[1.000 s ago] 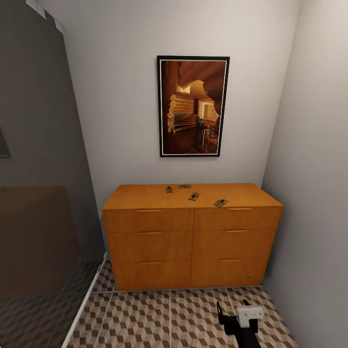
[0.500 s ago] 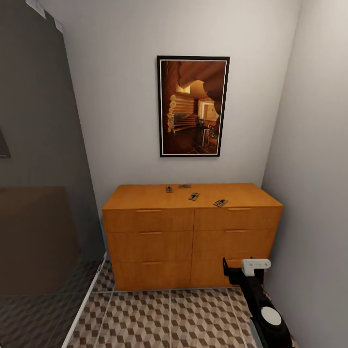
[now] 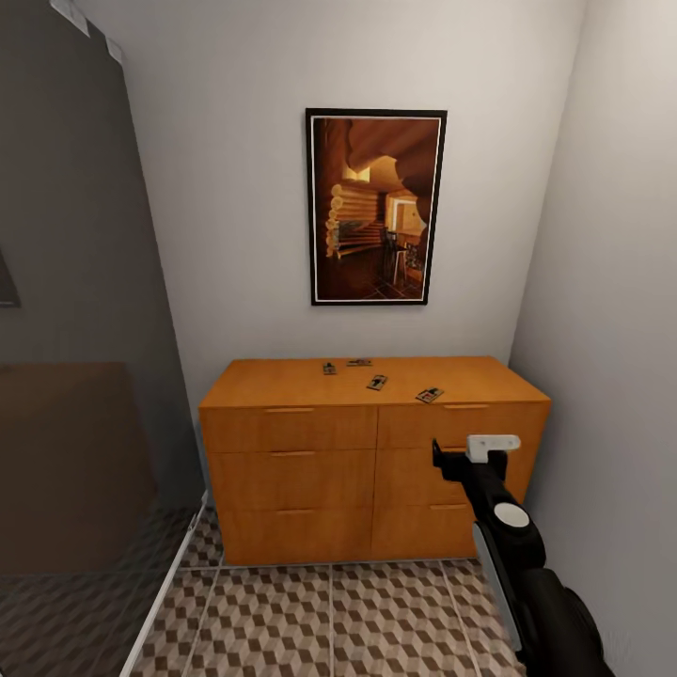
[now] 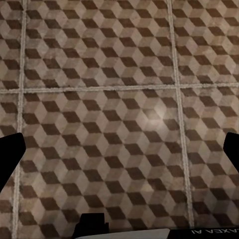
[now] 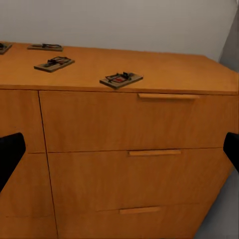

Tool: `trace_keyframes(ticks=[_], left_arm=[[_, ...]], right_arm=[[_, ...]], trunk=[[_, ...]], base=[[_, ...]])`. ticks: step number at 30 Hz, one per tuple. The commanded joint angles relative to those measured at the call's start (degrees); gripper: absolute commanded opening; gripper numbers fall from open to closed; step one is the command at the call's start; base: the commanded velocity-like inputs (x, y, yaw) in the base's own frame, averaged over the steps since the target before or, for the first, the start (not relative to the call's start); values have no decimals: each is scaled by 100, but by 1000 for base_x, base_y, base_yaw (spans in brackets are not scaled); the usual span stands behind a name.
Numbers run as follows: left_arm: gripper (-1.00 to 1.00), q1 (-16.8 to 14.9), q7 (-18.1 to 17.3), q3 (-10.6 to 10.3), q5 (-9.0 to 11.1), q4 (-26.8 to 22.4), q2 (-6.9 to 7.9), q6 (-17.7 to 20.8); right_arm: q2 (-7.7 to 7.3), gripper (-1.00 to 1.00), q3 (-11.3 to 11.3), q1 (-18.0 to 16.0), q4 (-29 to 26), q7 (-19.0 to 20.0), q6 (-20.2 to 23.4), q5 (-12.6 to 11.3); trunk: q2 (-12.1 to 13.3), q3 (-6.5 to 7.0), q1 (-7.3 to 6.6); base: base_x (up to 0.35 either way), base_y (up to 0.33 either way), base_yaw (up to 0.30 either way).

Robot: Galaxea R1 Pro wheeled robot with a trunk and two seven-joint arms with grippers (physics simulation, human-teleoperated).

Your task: Take the four mousetraps from the cabinet in the bathroom and place them on the bathroom floor. Make sure all four end up on the same floor surface, and ensure that at least two of them are either under or directly next to the same bathroom sink.

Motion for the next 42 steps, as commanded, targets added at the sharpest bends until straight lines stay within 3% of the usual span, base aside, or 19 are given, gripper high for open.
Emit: trace_keyframes(ticks=[1,19,25,30,31,34,35,38,42], left_arm=[[100,2,-6,2,-2,-8,0,-8],[100,2,-6,2,-2,59,0,-8],[100,0,-6,2,-2,68,0,-7],[100,2,-6,2,-2,86,0,-8],[100,2,-6,2,-2,90,0,-8],[100,2,-6,2,-2,94,0,-8],[100,2,-6,2,-2,95,0,-8],[100,2,-6,2,-2,96,-2,-8],[100,2,-6,2,-2,97,-6,-8]], right_arm=[[2,100,8,-86,-6,-9,114,57],[40,100,20,-1604,74,-2,1250,107],[56,100,31,-2434,522,-1,1656,110],[106,100,33,-3556,1804,-1,1804,110],[116,100,33,-3975,2386,-1,1814,110],[125,100,34,-4597,3307,2,1796,106],[129,100,34,-4979,3915,1,1739,104],[132,100,32,-5606,4963,-1,1491,103],[134,100,28,-5996,5648,-5,1263,102]], trunk=[[-3,-6,0],[-3,-6,0],[-3,-6,0],[-3,-6,0],[-3,-6,0],[-3,-6,0],[-3,-6,0],[-3,-6,0],[-3,-6,0]], base=[[0,0,0],[0,0,0],[0,0,0],[0,0,0],[0,0,0],[0,0,0],[0,0,0],[0,0,0],[0,0,0]])
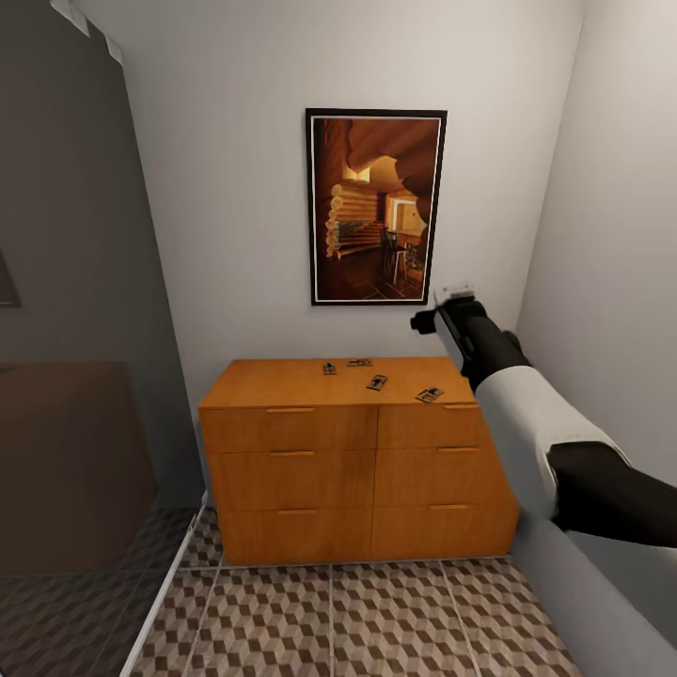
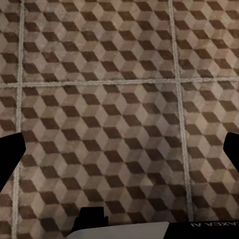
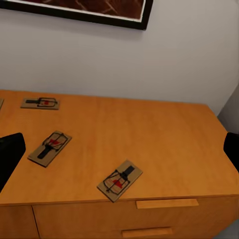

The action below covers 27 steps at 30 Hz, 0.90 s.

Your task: Take the four mousetraps from the cabinet in the bathroom and place them on the bathroom floor. Make sure all four end up on the same floor surface, and ensure that at least two of them are either under or directly next to the same bathroom sink.

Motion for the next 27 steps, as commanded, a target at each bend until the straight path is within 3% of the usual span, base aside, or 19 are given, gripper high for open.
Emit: trace_keyframes(ticks=[1,15,27], left_arm=[[100,2,-6,2,-2,-8,-1,-8],[100,1,-6,2,-5,-14,-3,-8],[100,1,-12,1,-3,-22,-12,-8]], right_arm=[[0,100,14,-110,201,-3,-24,39],[3,100,-29,-292,976,-111,3,-98],[-23,100,-86,-297,1164,-123,465,-582]], trunk=[[-3,-6,0],[-3,-6,0],[-3,-6,0]], base=[[0,0,0],[0,0,0],[0,0,0]])
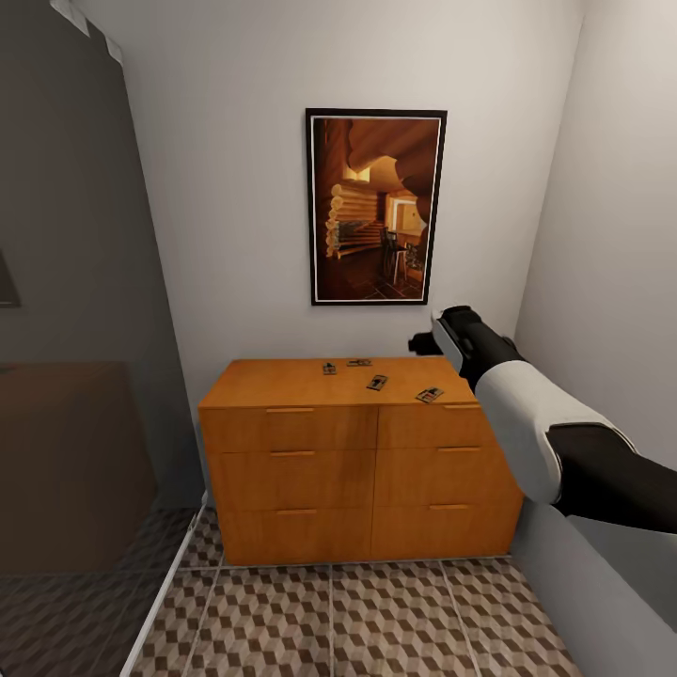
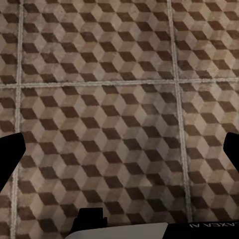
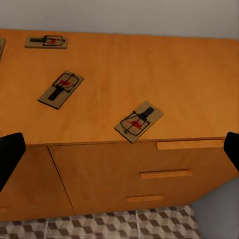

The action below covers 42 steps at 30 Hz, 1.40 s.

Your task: Take the four mousetraps from the cabinet in the bathroom and place them on the bathroom floor. Make sure all four end up on the same floor surface, and ensure that at least two of them are either under or directly next to the same bathroom sink.

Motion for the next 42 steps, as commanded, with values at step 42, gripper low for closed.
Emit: trace_keyframes(ticks=[42], left_arm=[[100,2,-6,3,-9,-11,-1,-4]], right_arm=[[-102,100,-492,-1,151,-3,1344,-337]], trunk=[[-3,-5,0]], base=[[0,0,0]])
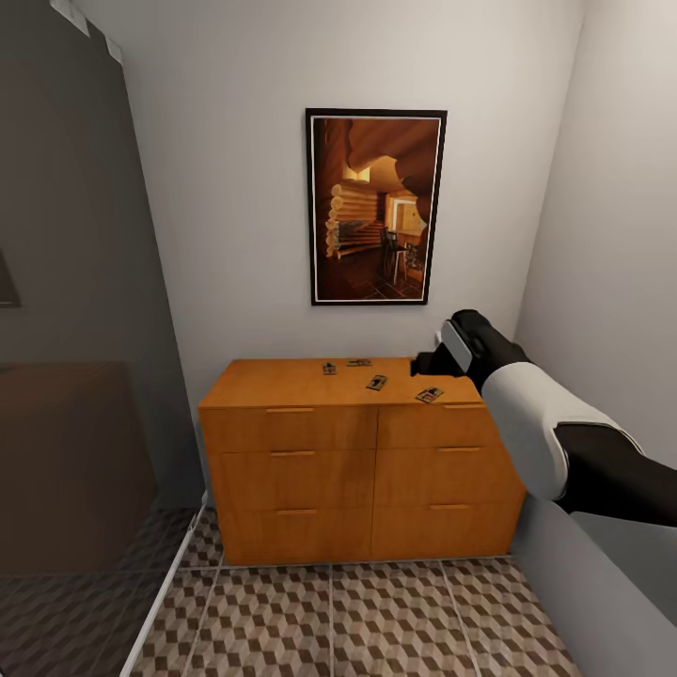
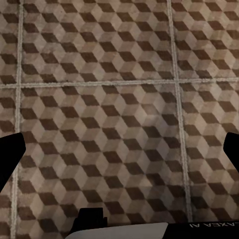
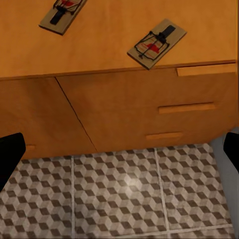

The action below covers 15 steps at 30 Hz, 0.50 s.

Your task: Take the four mousetraps from the cabinet in the bathroom and place them on the bathroom floor. Make sure all four end up on the same floor surface, and ensure that at least two of them are either under or directly next to the same bathroom sink.

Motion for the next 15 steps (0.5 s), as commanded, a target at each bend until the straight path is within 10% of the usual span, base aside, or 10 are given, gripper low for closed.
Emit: trace_keyframes(ticks=[1,15], left_arm=[[100,2,-7,2,-3,-7,0,-9],[100,2,-8,2,-2,-4,0,-5]], right_arm=[[-13,100,-44,-3,-2,-43,28,-23],[-212,100,-55,-4,62,-43,79,-26]], trunk=[[-3,-5,0],[-3,-5,0]], base=[[0,0,0],[0,0,0]])
